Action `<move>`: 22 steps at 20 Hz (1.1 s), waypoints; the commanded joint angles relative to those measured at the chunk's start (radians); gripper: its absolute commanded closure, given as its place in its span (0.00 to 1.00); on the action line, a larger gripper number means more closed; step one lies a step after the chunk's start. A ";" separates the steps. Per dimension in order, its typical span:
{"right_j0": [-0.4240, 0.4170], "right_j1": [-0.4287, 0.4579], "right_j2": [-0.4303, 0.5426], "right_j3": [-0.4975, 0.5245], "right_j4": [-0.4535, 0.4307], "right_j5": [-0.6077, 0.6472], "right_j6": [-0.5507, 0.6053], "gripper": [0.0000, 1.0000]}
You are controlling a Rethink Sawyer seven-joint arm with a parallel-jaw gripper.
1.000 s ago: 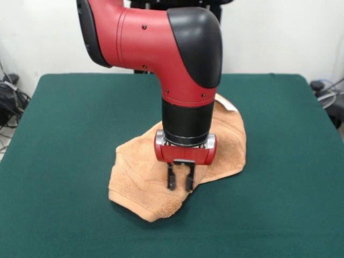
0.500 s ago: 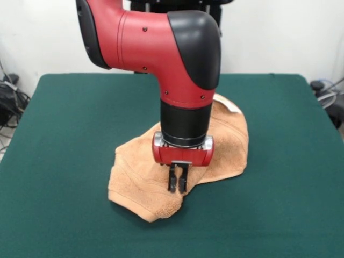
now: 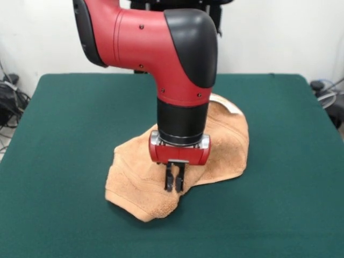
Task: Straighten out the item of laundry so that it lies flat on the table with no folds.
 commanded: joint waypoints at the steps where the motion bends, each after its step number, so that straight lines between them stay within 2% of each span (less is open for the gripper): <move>1: -0.012 -0.092 0.041 0.145 -0.022 0.079 0.089 1.00; 10: 0.003 -0.214 0.036 0.221 0.015 0.231 0.092 1.00; 22: -0.011 -0.223 0.045 0.268 0.001 0.190 0.114 1.00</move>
